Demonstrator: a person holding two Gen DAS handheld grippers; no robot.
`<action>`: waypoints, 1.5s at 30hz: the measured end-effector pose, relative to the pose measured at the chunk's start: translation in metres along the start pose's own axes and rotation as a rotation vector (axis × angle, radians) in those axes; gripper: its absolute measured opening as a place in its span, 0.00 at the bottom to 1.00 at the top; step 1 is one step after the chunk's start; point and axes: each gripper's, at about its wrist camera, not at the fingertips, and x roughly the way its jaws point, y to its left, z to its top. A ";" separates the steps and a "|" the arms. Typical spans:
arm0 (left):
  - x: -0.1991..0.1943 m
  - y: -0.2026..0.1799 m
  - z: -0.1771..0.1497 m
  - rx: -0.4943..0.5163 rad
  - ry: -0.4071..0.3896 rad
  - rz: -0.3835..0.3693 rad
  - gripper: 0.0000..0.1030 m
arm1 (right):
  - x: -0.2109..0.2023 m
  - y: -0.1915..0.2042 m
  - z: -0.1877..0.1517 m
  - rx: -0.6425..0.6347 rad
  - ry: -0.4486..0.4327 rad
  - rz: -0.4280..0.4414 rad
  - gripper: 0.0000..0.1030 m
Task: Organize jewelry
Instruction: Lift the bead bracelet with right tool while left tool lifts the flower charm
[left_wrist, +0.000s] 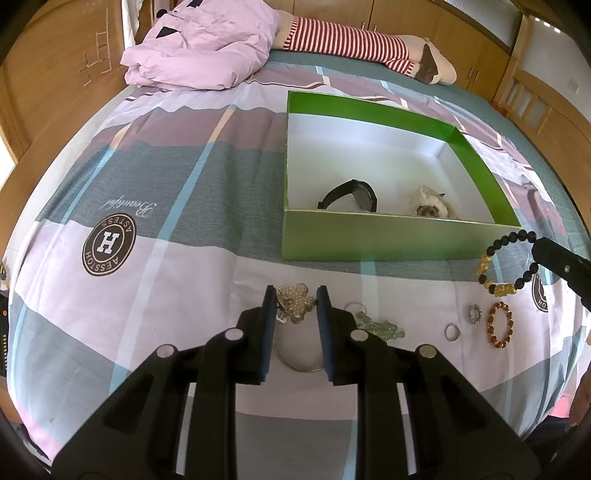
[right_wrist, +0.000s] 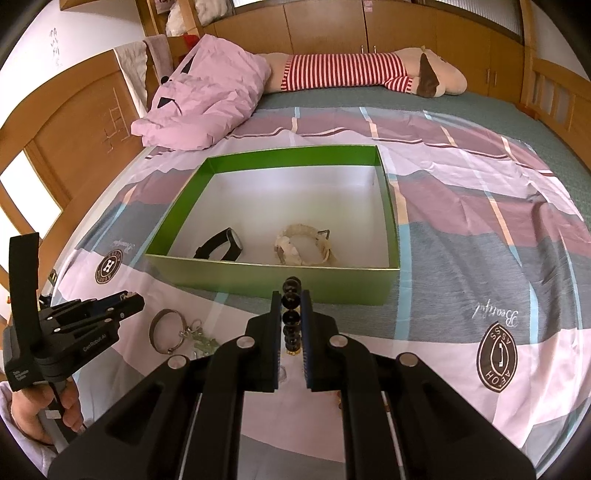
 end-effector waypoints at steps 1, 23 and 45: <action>0.000 0.000 0.000 0.001 -0.001 0.001 0.21 | 0.001 0.001 -0.001 -0.002 0.003 0.000 0.09; -0.003 -0.004 -0.002 0.027 -0.017 0.023 0.21 | 0.007 0.003 -0.001 -0.014 0.017 0.002 0.09; -0.008 -0.006 -0.002 0.048 -0.042 0.033 0.21 | 0.008 0.007 -0.003 -0.018 0.019 0.006 0.09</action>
